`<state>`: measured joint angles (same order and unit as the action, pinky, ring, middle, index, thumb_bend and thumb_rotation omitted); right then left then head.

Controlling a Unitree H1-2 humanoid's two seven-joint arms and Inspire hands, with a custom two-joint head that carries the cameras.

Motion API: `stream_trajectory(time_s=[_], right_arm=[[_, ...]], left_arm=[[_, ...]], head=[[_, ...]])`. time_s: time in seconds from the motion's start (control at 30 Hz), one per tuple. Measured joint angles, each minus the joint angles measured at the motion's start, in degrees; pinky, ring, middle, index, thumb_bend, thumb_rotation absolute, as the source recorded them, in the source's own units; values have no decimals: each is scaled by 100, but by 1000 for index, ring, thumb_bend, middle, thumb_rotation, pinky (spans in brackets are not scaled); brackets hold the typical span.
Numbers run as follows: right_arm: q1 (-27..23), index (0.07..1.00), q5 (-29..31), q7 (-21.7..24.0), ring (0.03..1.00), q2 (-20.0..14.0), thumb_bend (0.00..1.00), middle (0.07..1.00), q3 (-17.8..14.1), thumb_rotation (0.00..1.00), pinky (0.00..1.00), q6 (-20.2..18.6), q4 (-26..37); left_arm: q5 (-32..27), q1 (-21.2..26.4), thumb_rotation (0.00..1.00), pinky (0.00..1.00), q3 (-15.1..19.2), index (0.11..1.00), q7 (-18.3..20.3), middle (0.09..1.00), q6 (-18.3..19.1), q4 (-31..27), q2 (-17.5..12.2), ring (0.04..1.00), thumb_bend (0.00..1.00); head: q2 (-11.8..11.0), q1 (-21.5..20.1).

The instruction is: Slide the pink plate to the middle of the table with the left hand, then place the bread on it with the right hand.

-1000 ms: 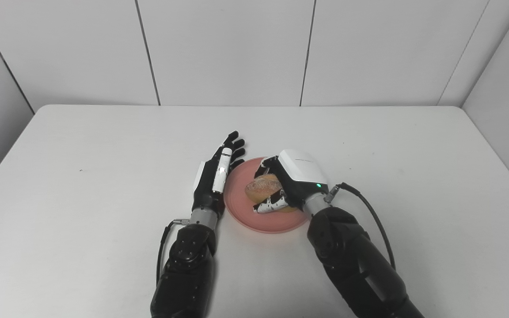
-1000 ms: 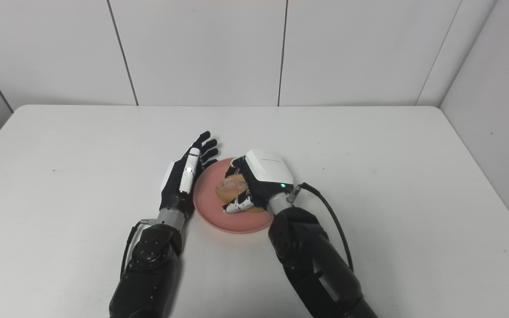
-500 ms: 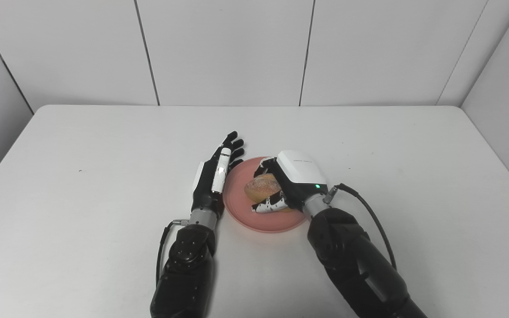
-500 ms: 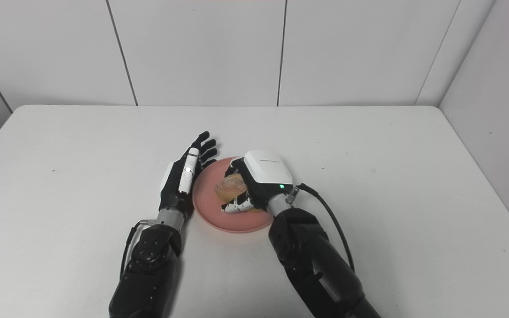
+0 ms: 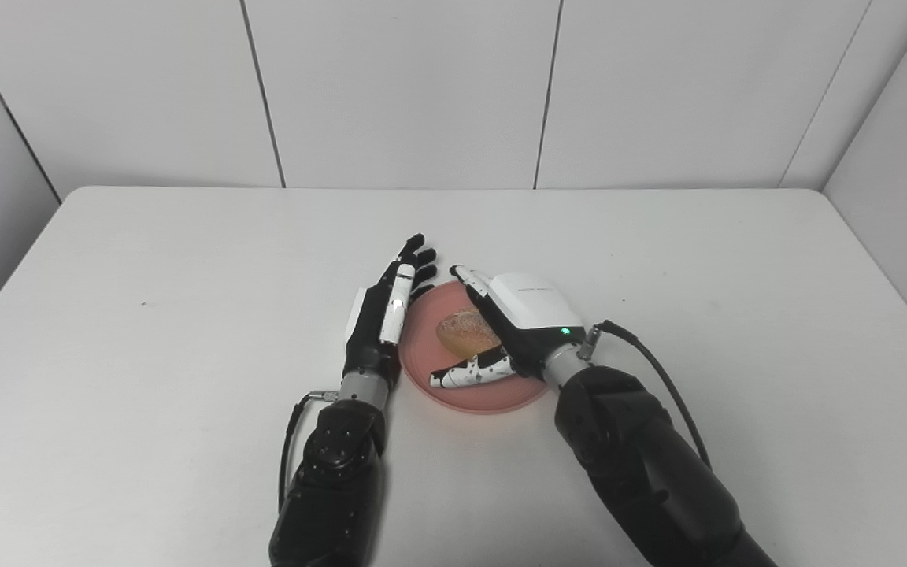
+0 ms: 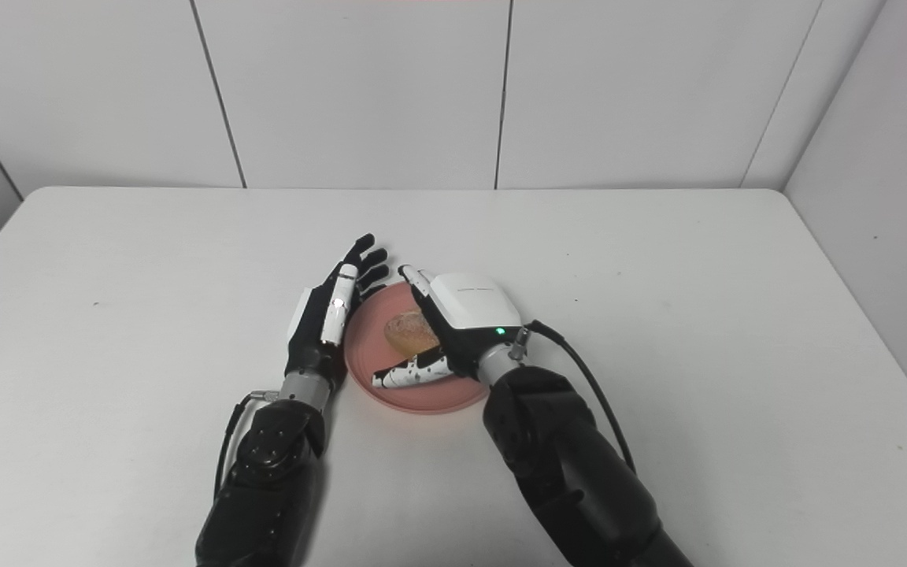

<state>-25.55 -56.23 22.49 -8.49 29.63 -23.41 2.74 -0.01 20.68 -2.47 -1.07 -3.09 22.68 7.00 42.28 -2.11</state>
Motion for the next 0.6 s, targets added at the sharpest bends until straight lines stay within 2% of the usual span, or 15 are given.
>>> stream_trajectory(time_s=[0.2,0.37,0.43,0.6], right_arm=[[124,954,187,-259,907,11,992,927,-190,688,844,176,371],[305,975,446,-874,927,40,972,949,-455,748,856,503,669],[429,989,662,-1031,936,88,945,961,-608,806,859,617,797],[921,995,1293,-1509,932,235,836,969,-1062,874,835,919,990]], left_arm=[[-71,-87,1000,867,32,881,47,884,-35,-142,1,879,323],[-90,-319,1000,894,-1,882,48,890,25,-447,-4,897,330],[-37,-370,1000,886,-25,891,48,901,25,-511,-11,910,330],[82,-626,1000,894,-62,915,18,923,30,-842,-21,911,347]], head=[[-26,-26],[-44,-53],[-53,-53],[-79,-105]])
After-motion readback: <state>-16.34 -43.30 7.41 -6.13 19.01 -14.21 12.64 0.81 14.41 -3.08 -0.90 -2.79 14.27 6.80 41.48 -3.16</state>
